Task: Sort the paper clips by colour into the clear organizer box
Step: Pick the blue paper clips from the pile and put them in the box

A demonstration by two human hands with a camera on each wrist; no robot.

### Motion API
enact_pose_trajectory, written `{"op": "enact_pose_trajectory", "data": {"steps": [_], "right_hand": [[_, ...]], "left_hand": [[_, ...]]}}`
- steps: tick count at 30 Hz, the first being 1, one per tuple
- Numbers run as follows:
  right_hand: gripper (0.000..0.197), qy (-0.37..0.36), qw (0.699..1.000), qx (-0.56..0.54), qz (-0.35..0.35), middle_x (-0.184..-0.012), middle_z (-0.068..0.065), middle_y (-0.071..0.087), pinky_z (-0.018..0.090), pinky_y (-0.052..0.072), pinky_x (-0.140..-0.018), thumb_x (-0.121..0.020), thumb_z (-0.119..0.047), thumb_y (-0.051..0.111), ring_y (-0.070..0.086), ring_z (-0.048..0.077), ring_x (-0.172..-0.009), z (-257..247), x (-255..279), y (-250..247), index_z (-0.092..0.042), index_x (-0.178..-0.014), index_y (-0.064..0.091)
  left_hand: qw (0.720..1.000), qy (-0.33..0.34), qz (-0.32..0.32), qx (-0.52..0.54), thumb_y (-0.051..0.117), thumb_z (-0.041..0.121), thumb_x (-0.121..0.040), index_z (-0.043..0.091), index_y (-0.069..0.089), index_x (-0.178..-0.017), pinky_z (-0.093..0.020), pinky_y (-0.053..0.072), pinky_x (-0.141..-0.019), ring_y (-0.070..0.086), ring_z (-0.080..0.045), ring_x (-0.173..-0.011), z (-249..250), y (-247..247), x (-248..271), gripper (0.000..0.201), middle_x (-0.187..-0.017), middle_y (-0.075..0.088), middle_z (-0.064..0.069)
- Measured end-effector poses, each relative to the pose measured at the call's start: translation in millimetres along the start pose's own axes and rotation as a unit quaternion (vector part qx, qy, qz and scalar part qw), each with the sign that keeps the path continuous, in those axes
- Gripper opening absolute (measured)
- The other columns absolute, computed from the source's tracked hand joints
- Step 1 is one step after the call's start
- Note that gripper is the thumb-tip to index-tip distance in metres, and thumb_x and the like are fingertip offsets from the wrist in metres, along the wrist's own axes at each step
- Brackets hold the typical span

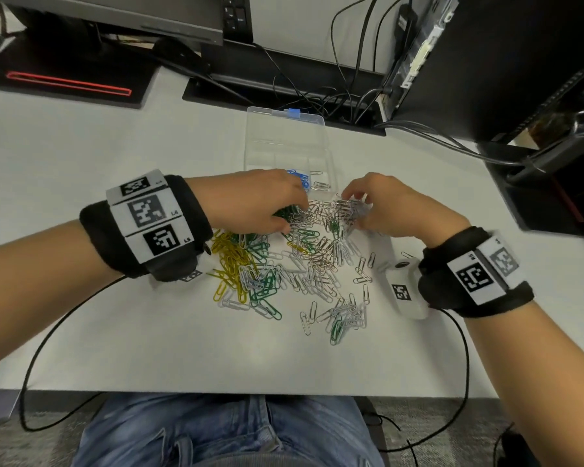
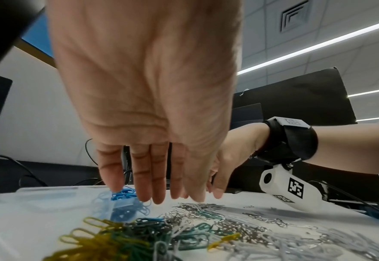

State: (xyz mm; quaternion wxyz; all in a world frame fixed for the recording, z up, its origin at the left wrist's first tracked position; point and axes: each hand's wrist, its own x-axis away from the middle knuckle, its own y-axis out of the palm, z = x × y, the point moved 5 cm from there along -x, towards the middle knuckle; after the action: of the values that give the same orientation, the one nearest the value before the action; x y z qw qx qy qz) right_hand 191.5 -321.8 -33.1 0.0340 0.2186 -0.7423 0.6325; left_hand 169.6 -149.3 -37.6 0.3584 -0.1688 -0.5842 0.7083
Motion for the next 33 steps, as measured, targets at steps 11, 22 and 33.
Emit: {"op": "enact_pose_trajectory", "data": {"steps": [11,22,33], "right_hand": [[0.021,-0.035,0.999,-0.036,0.007,-0.097,0.001,0.058,0.021,0.039,-0.063,-0.083,-0.003,0.063,0.053,0.014,-0.083,-2,14,-1,-0.016,-0.099,0.066],[0.018,-0.071,0.990,0.057,0.106,-0.103,0.011,0.061,0.033,0.043,-0.068,-0.087,-0.014,0.060,0.058,0.031,-0.089,-66,-26,5,-0.012,-0.104,0.064],[0.009,-0.063,0.996,-0.011,0.062,-0.076,0.003,0.060,0.035,0.052,-0.068,-0.086,-0.008,0.058,0.059,0.025,-0.068,-59,-28,13,-0.013,-0.080,0.064]], "left_hand": [[1.000,-0.013,-0.026,0.007,0.060,0.030,-0.090,0.022,0.071,-0.096,-0.031,0.050,-0.077,0.059,-0.009,-0.083,-13,2,7,0.015,-0.093,0.065,0.007],[0.992,-0.059,-0.102,-0.053,0.055,0.040,-0.092,0.030,0.036,-0.143,-0.039,0.046,-0.086,0.049,-0.022,-0.097,-13,12,4,0.055,-0.105,0.039,-0.004],[0.998,-0.039,-0.046,-0.014,0.054,0.039,-0.093,0.028,0.057,-0.130,-0.022,0.031,-0.072,0.040,-0.010,-0.088,-22,3,16,0.039,-0.099,0.041,0.002]]}}
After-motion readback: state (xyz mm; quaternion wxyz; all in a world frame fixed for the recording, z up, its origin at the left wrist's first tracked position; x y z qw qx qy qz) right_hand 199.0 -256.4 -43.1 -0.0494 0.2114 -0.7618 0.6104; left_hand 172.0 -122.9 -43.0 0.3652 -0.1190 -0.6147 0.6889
